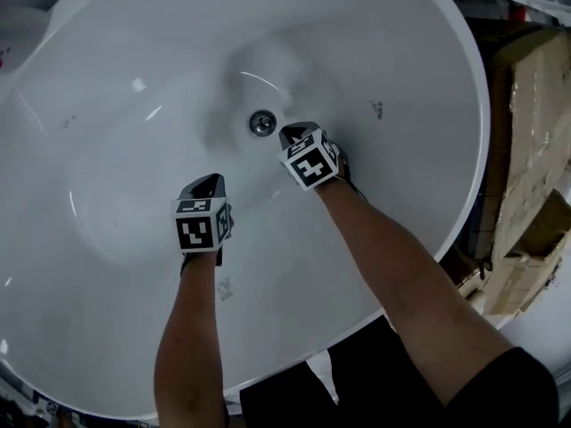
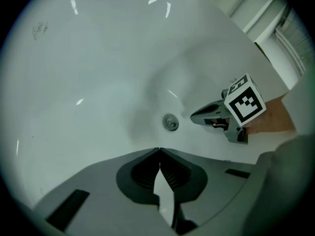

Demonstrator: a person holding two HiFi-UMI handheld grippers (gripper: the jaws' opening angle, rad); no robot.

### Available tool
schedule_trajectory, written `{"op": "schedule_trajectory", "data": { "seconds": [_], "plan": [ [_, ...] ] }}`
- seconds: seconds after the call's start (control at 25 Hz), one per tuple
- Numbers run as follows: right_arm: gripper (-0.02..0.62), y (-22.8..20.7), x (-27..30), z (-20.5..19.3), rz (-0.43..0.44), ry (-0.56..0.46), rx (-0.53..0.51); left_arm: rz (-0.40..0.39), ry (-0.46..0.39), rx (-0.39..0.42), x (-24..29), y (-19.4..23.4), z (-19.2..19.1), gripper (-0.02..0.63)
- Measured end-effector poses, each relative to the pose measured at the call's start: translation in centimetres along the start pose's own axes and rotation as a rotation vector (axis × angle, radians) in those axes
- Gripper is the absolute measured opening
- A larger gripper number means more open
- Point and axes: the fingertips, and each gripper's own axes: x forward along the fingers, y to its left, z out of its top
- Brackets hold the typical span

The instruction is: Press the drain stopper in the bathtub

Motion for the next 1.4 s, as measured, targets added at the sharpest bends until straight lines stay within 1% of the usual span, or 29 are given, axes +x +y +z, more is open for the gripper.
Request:
{"op": "schedule_trajectory", "data": {
  "seconds": [0.12,0.2,0.36,0.52,0.68,0.8,0.88,0.96,1.12,1.2,1.4],
  "plan": [
    [0.015,0.4,-4.1,1.0,0.027,-0.047,0.087,-0.019,-0.035,-0.017,-3.3,-2.2,1.0,0.012],
    [0.015,1.8,-7.6,1.9,0.063,-0.094,0.142,-0.037,-0.064,-0.023,-6.2,-4.1,1.7,0.012],
    [0.014,5.7,-14.6,2.8,0.088,-0.16,0.153,-0.067,-0.102,-0.02,-12.3,-7.3,1.9,0.012],
    [0.014,9.6,-20.9,3.7,0.107,-0.26,0.229,-0.067,-0.145,-0.02,-18.2,-8.7,1.6,0.012],
    [0.014,14.0,-26.9,3.8,0.111,-0.289,0.236,-0.071,-0.224,-0.061,-25.6,-9.6,1.8,0.012],
    [0.014,17.3,-31.8,4.4,0.12,-0.311,0.239,-0.056,-0.257,-0.075,-31.3,-10.1,1.5,0.012],
    [0.014,19.7,-35.0,5.6,0.135,-0.333,0.229,-0.037,-0.266,-0.089,-35.3,-10.0,1.1,0.012],
    [0.014,21.9,-38.6,6.6,0.156,-0.349,0.2,-0.036,-0.288,-0.1,-39.6,-10.9,0.8,0.012],
    [0.014,25.6,-46.5,8.8,0.188,-0.395,0.077,-0.055,-0.368,-0.058,-47.8,-13.5,1.0,0.012],
    [0.014,26.3,-50.3,10.1,0.169,-0.437,0.025,-0.056,-0.402,-0.036,-51.2,-14.4,0.7,0.012],
    [0.014,26.1,-58.4,13.0,0.102,-0.544,-0.006,-0.059,-0.466,0.0,-57.1,-15.4,0.5,0.012]
  ]
}}
